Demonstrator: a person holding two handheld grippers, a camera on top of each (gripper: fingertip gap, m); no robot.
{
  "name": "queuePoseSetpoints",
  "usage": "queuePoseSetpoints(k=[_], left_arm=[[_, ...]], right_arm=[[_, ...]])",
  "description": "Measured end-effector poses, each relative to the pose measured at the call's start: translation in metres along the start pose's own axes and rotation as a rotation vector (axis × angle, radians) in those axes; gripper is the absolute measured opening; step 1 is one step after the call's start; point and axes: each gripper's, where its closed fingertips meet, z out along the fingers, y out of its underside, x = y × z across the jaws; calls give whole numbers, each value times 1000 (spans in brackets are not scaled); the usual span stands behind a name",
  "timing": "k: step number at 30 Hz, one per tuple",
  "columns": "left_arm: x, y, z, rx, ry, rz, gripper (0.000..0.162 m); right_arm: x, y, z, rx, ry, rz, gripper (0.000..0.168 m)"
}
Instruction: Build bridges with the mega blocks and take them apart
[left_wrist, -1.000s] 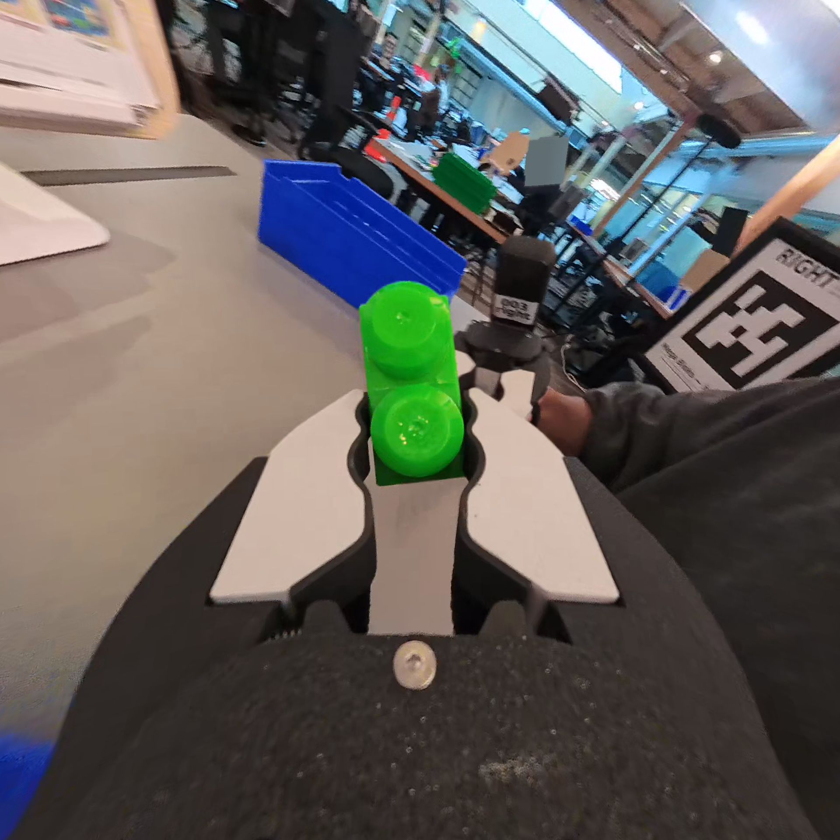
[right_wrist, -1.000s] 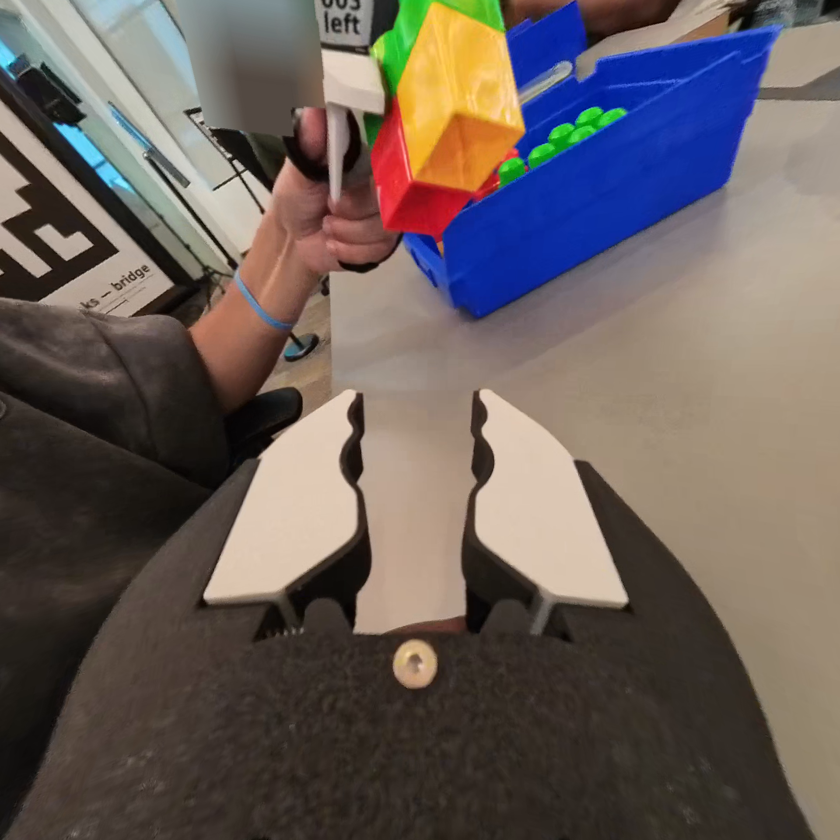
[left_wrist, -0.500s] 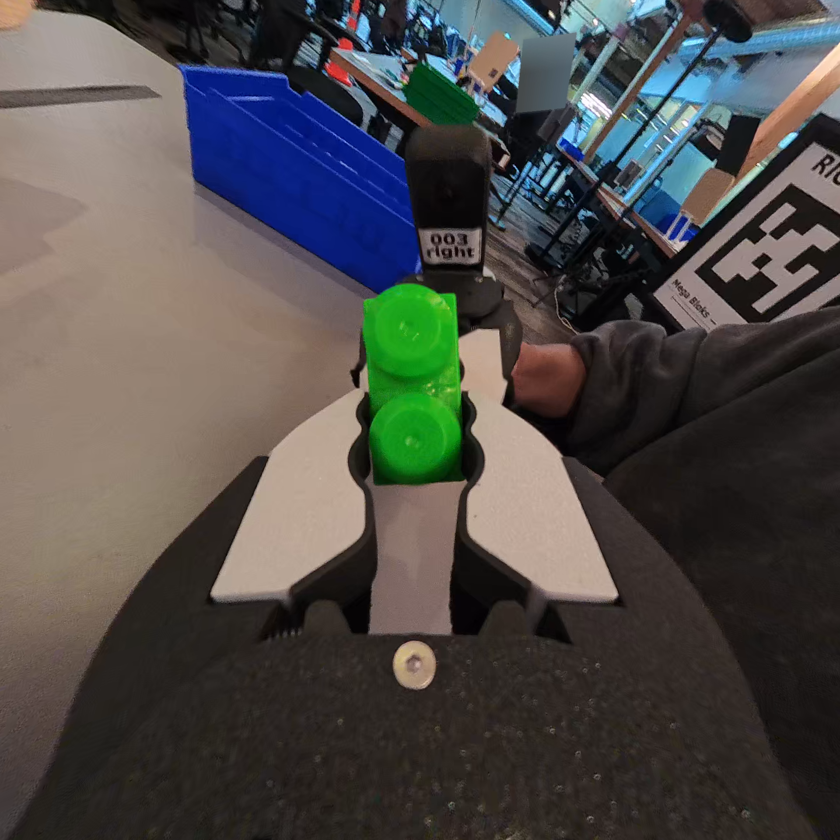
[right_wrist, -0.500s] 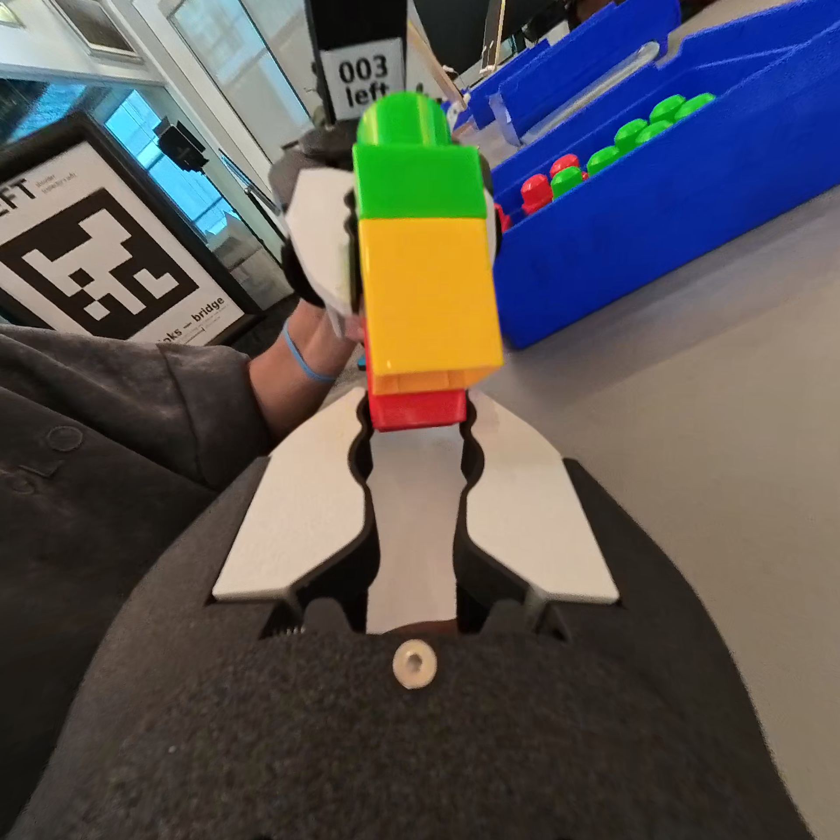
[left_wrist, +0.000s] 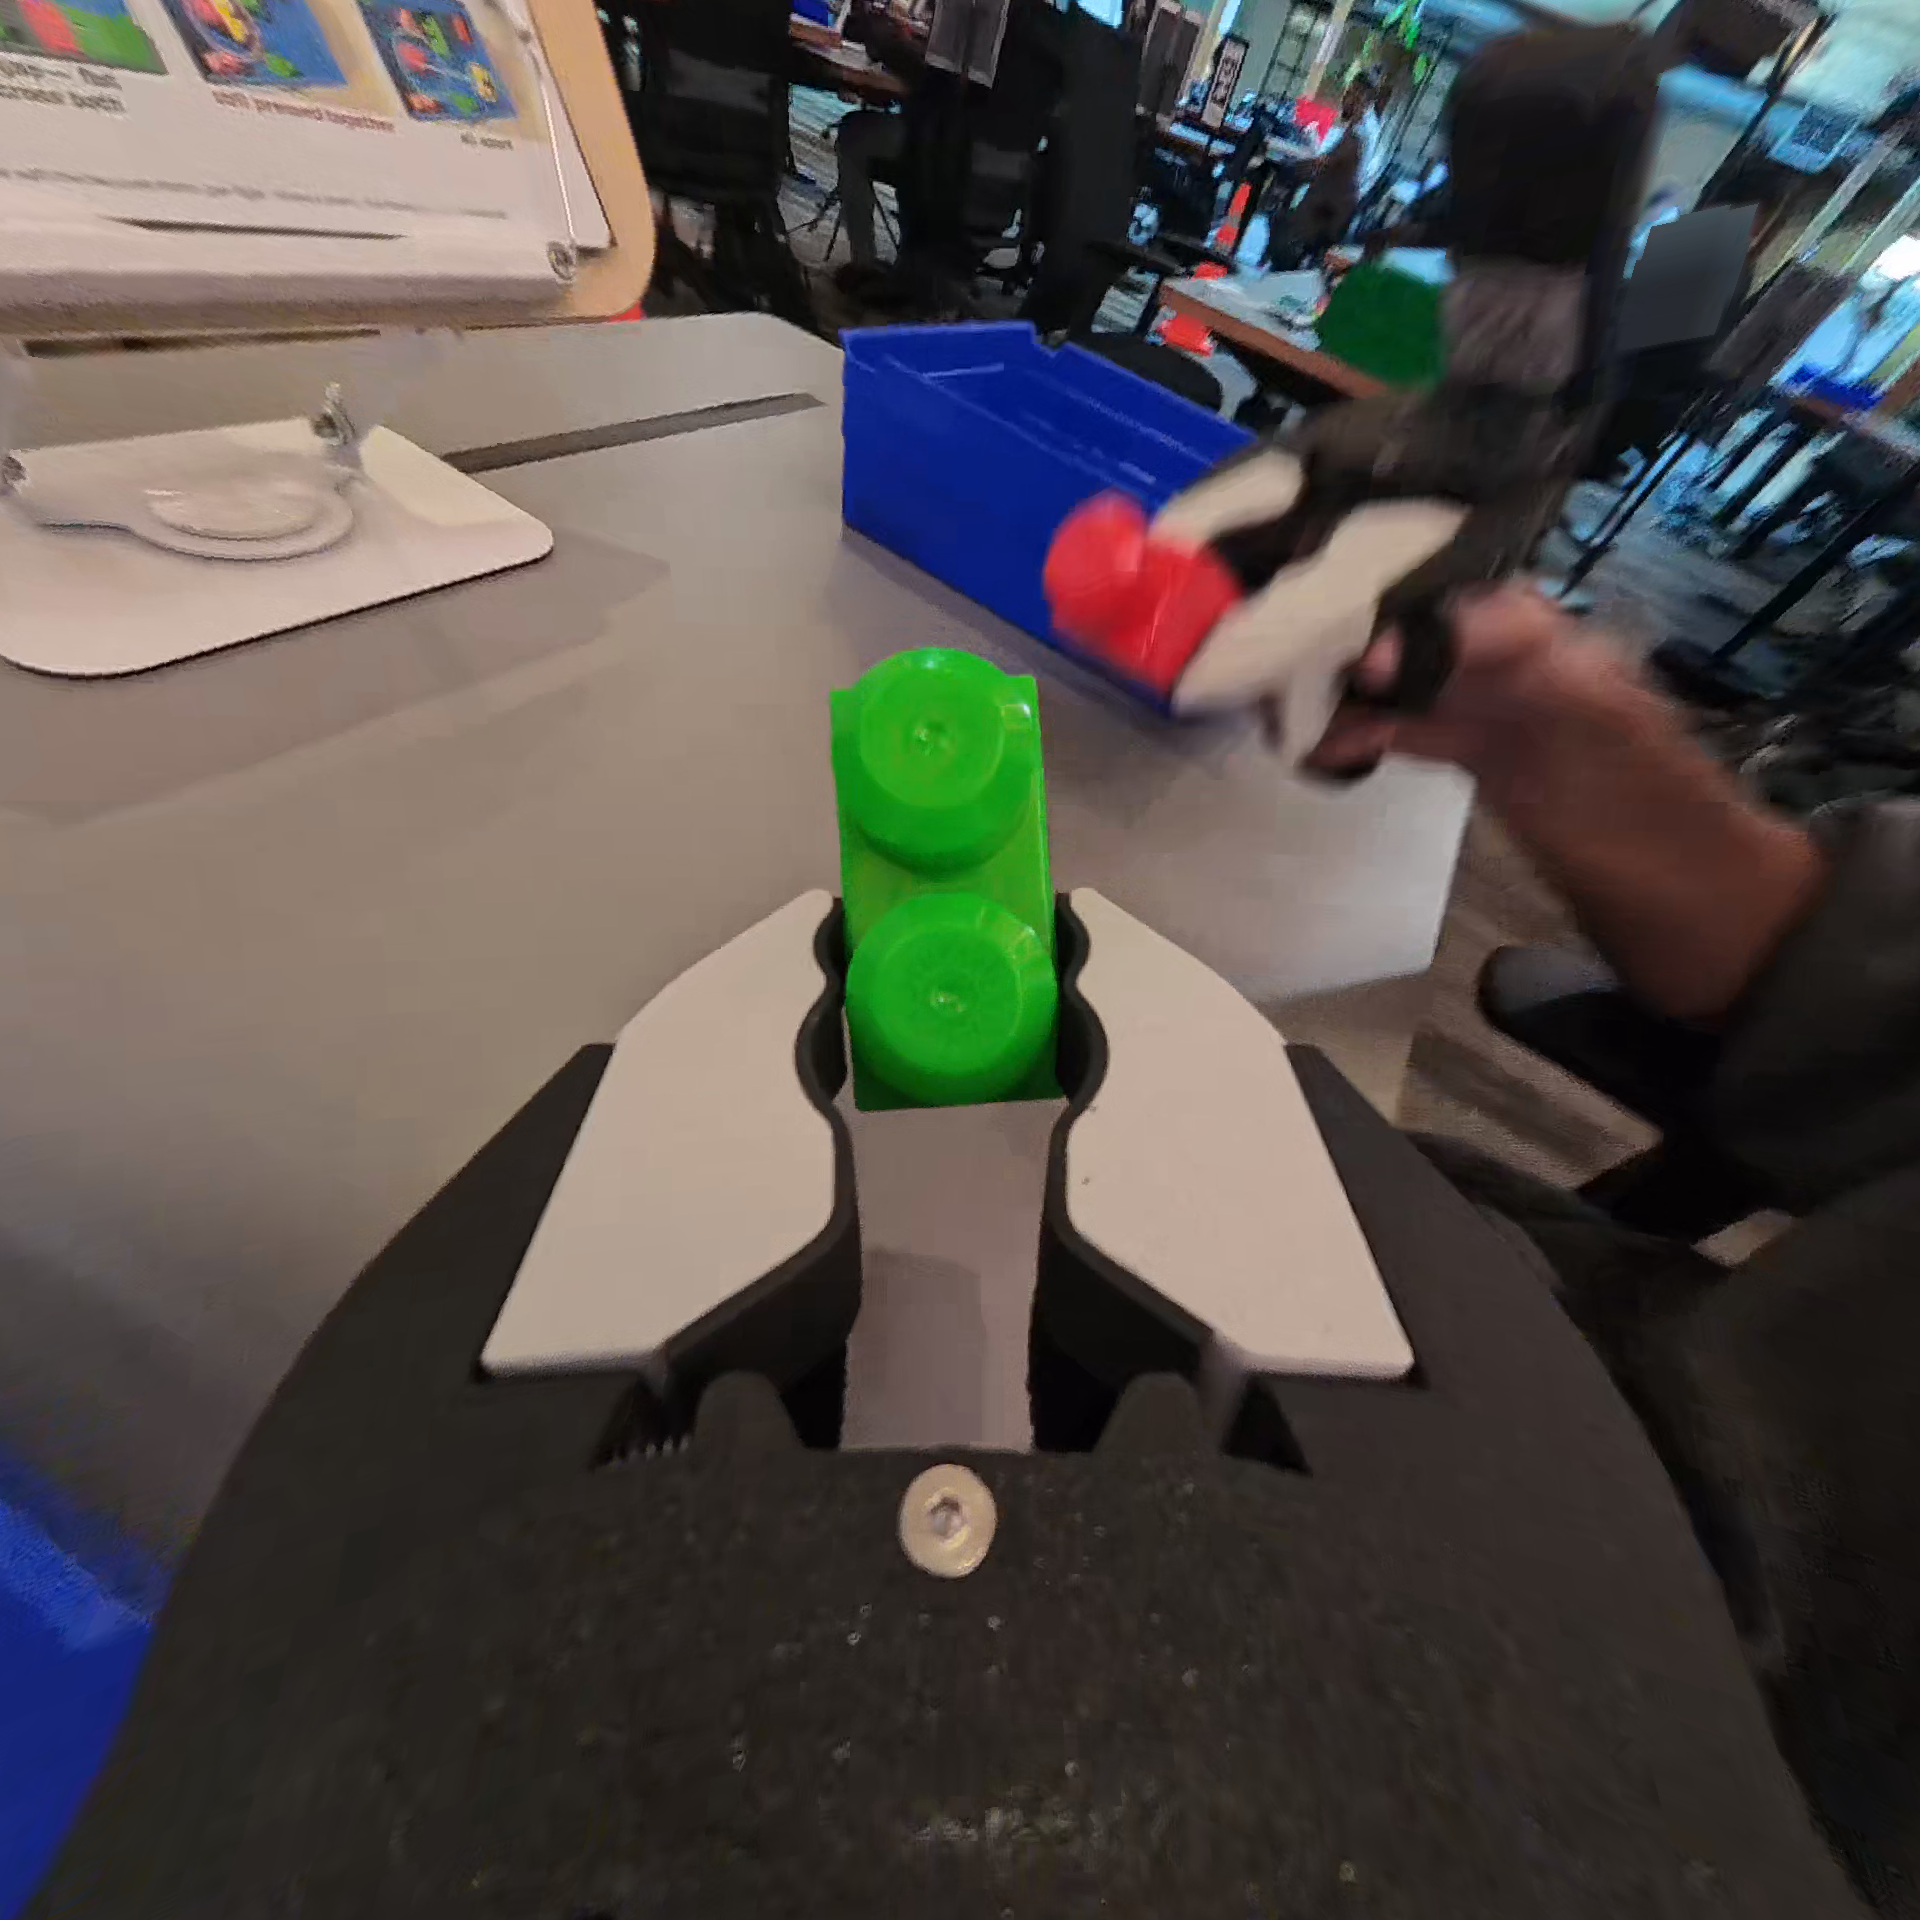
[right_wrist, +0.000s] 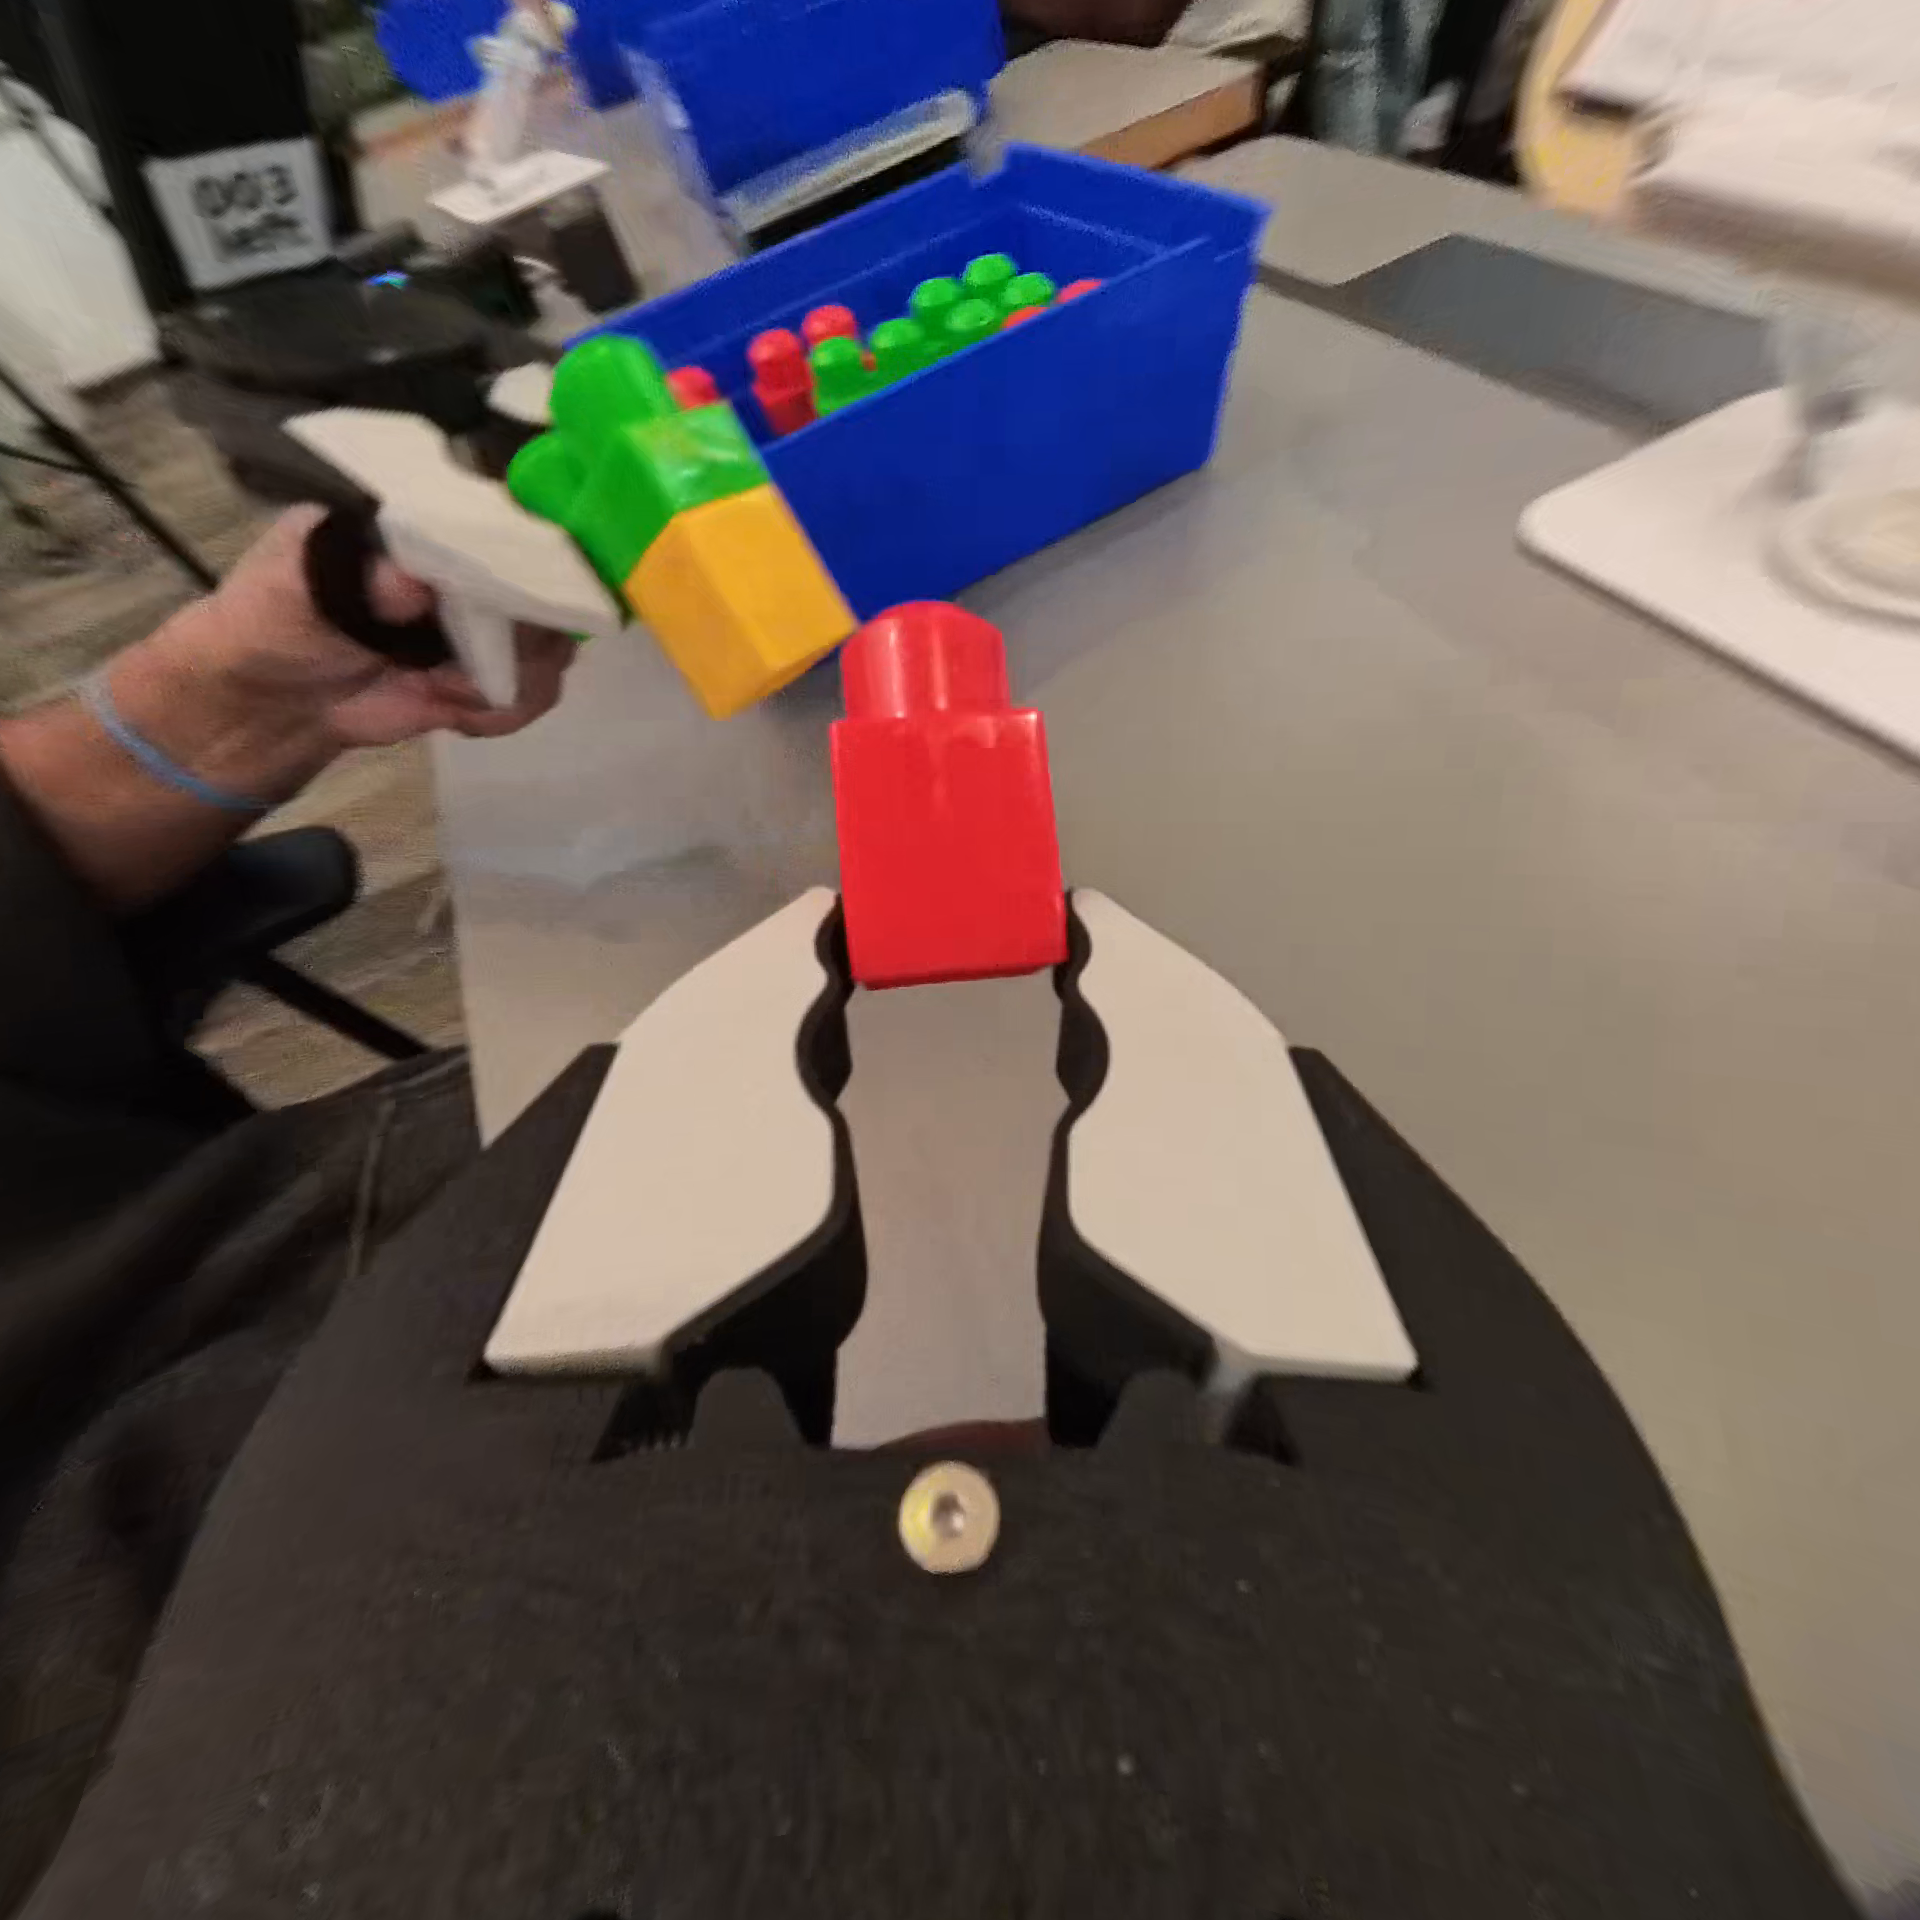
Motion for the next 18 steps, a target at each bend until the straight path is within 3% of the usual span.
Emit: queuePoseSetpoints(k=[5,9,12,14,18], left_arm=[[36,35,13,-95,17,119,37],[53,32,16,-106,81,147,37],[52,32,16,-109,70,172,37],[53,29,16,-109,77,171,37],[58,26,19,-101,108,159,37]], right_arm=[[87,-20,-143,-33,537,-5,37],[187,48,-229,-435,852,54,37],[241,105,-250,-677,868,182,37],[259,128,-241,-765,788,213,37],[273,147,-205,-916,598,41,38]])
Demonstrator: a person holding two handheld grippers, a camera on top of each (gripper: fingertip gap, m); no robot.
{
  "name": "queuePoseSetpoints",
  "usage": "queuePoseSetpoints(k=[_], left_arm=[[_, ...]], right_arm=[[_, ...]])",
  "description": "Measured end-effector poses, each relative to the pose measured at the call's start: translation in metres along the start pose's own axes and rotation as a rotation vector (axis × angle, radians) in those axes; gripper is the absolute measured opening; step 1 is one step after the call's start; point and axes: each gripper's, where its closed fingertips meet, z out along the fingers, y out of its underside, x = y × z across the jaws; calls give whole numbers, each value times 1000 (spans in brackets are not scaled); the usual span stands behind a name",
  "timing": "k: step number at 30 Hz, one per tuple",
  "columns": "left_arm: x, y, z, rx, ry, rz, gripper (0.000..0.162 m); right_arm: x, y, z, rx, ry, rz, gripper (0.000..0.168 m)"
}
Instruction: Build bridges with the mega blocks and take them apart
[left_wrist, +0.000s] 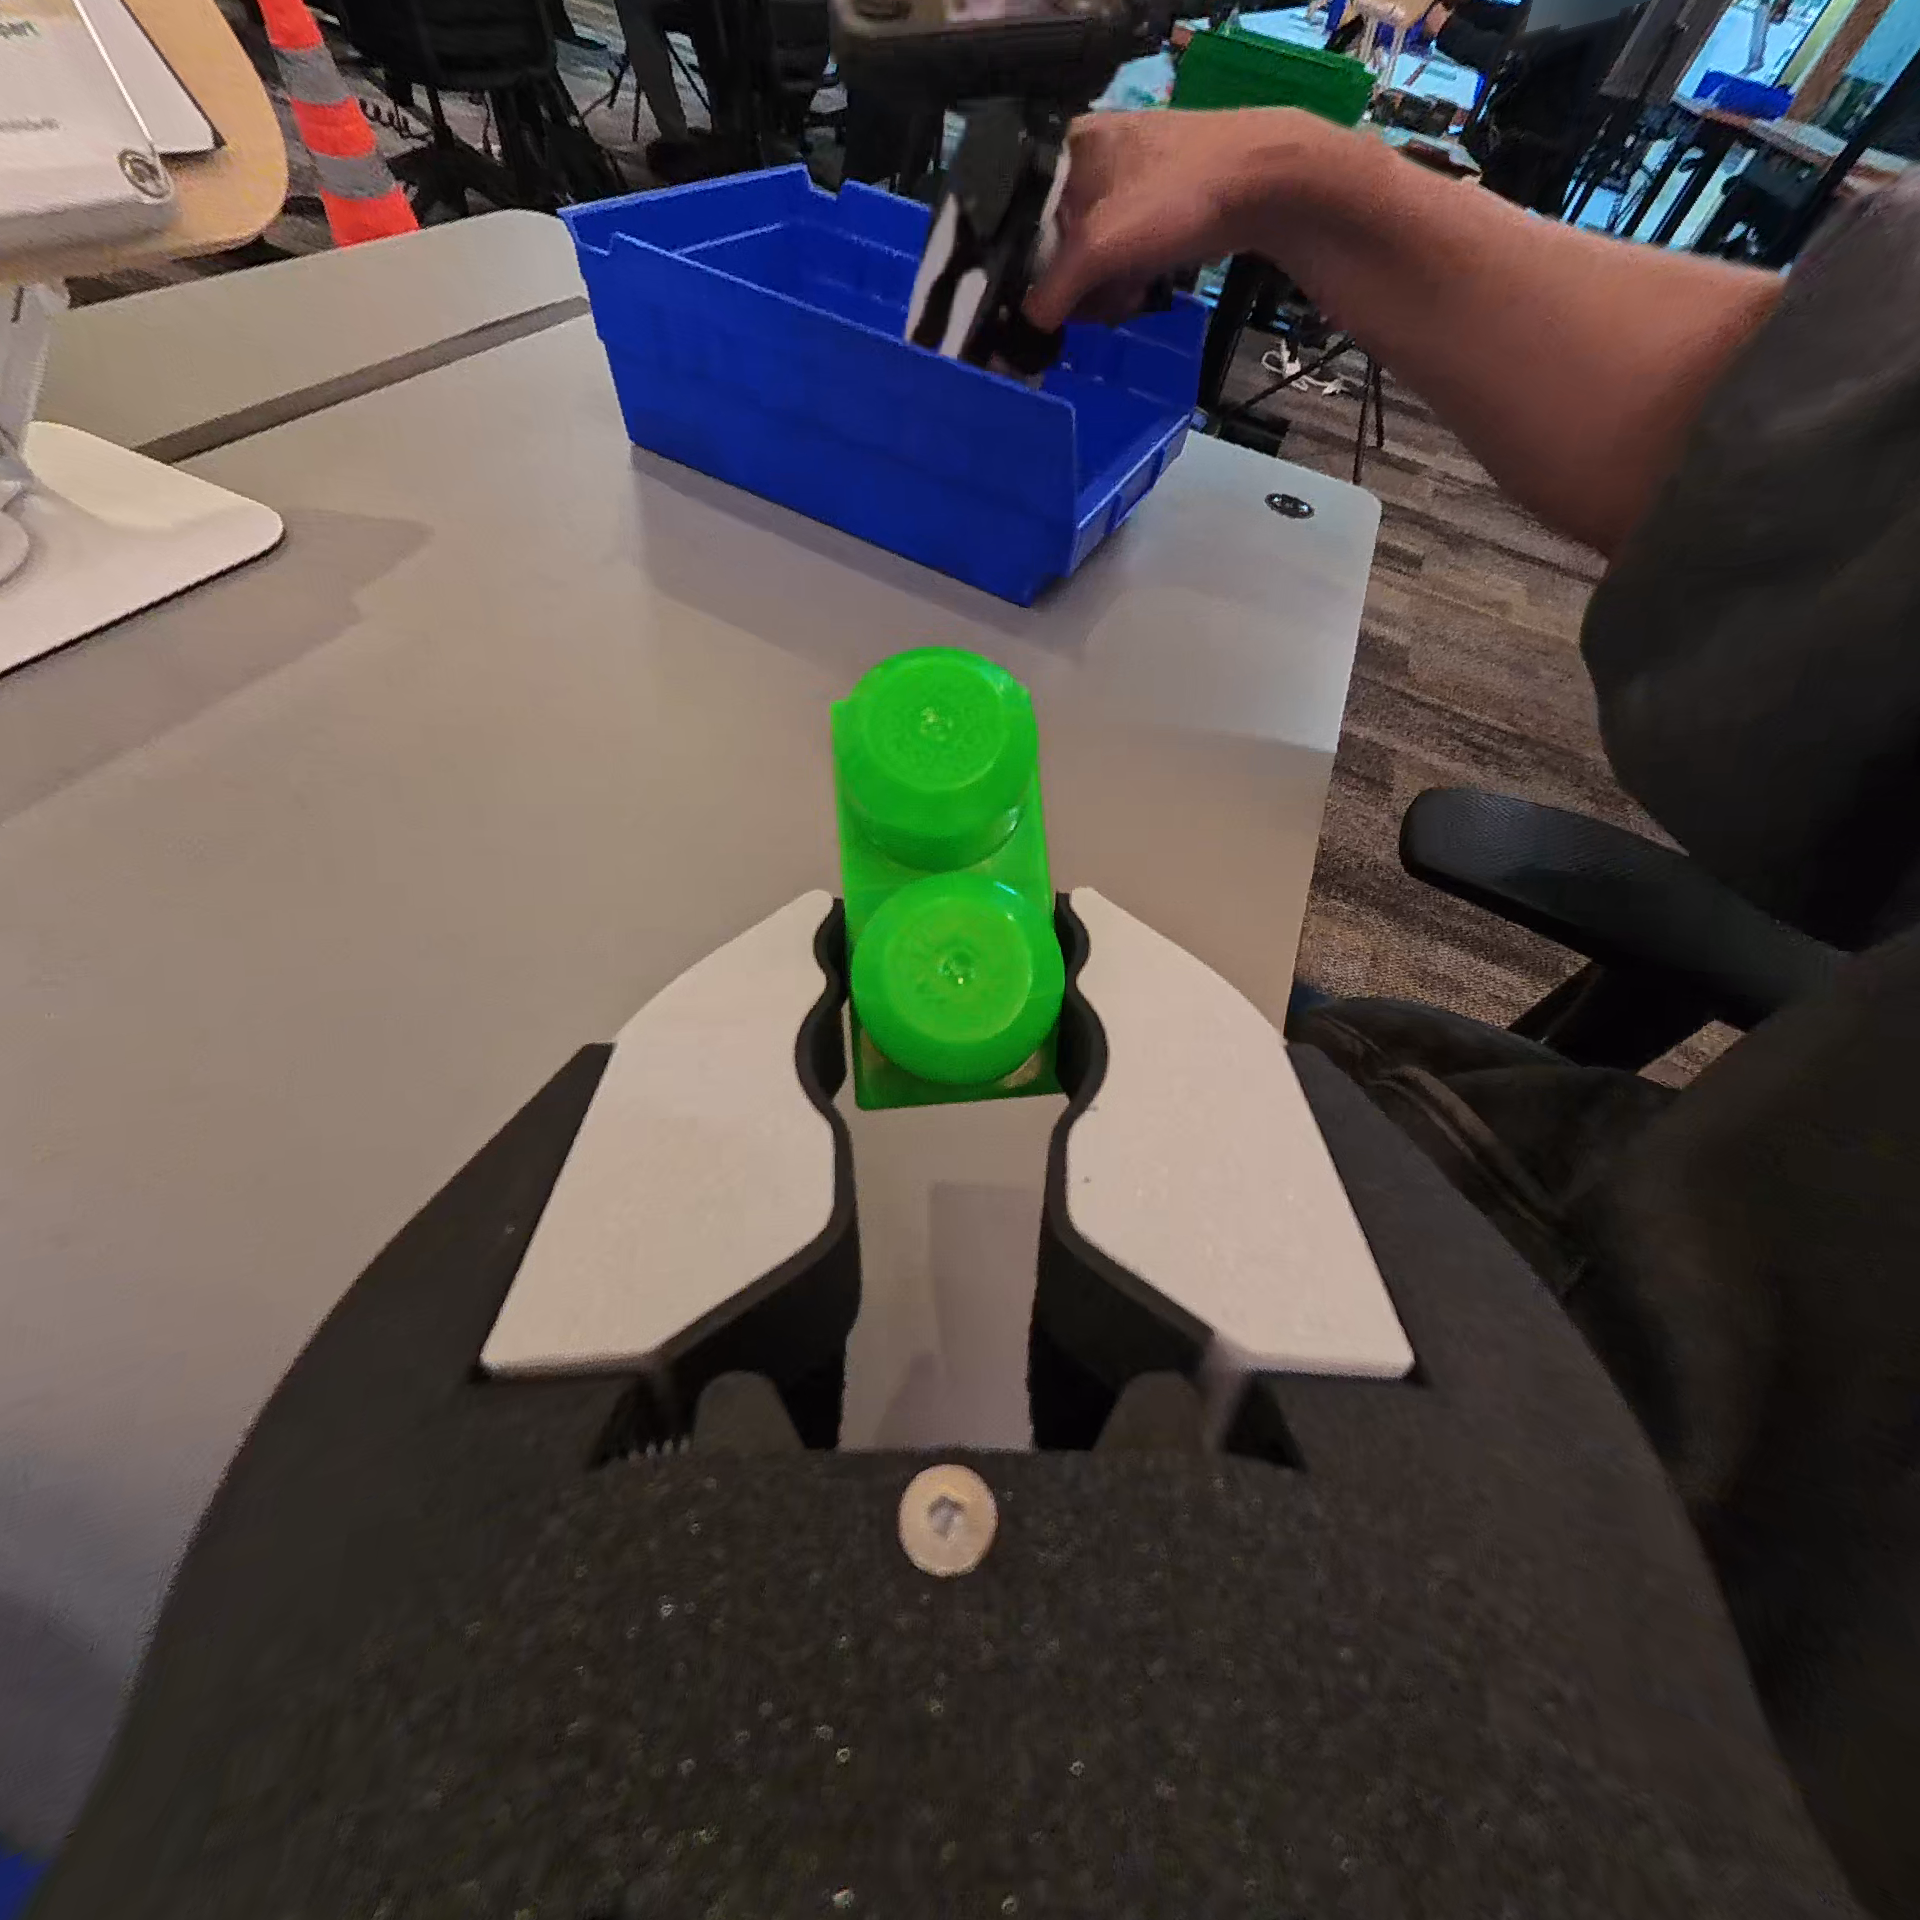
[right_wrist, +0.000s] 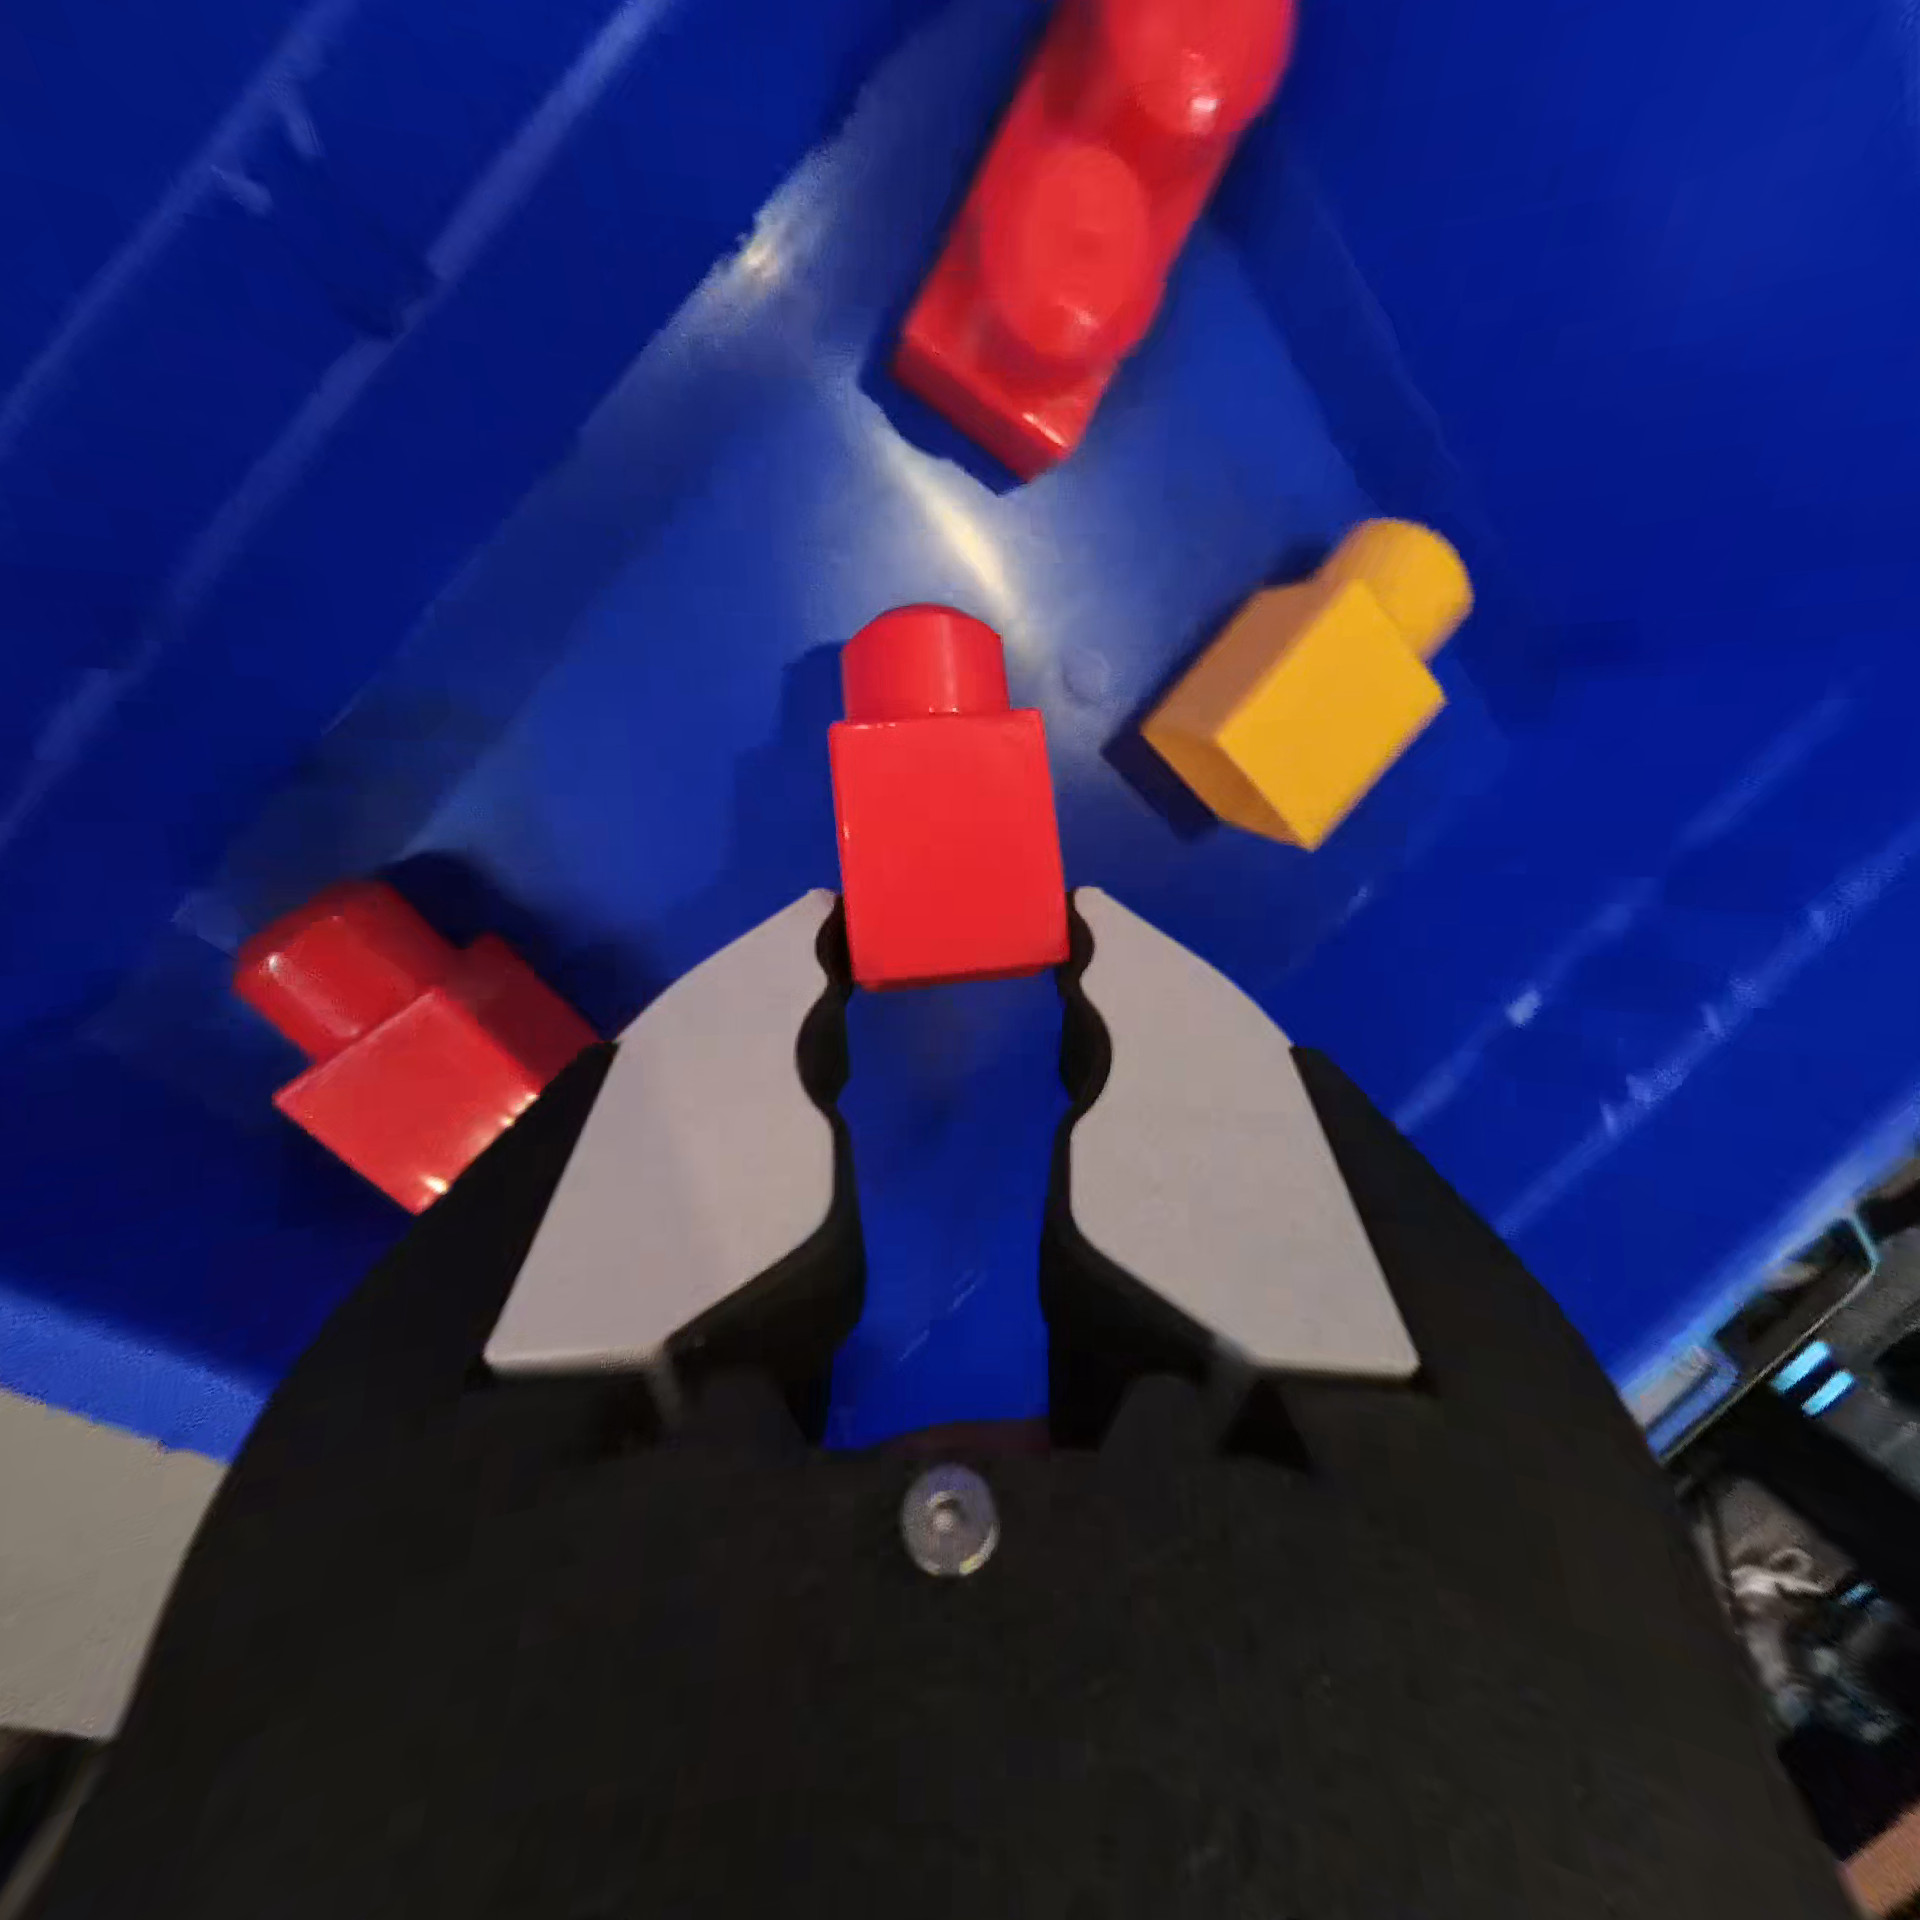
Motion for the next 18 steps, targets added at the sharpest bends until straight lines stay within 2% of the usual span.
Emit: queuePoseSetpoints(k=[3,5,7,9,12,13,14,16,18], left_arm=[[-1,3,3,-18,-10,11,37],[0,6,3,-31,-9,16,37],[0,7,2,-34,-14,15,37],[-2,8,-1,-32,-20,3,37],[-8,8,-7,-20,-38,-11,37],[-10,8,-9,-18,-41,-18,37],[-12,9,-10,-15,-35,-28,37],[-12,11,-13,-10,6,-55,37],[-8,14,-14,-10,83,-78,37]], right_arm=[[-14,-21,16,33,-63,-116,38],[-21,-30,23,63,-111,-127,38],[-17,-30,19,71,-101,-87,50],[-15,-30,-3,125,-61,-47,53],[-14,-30,-71,300,131,26,49],[-28,-37,-99,419,156,47,47],[-56,-50,-126,570,113,50,45],[-147,-77,-169,858,-153,-25,42],[-244,-88,-186,978,-481,-124,45]])
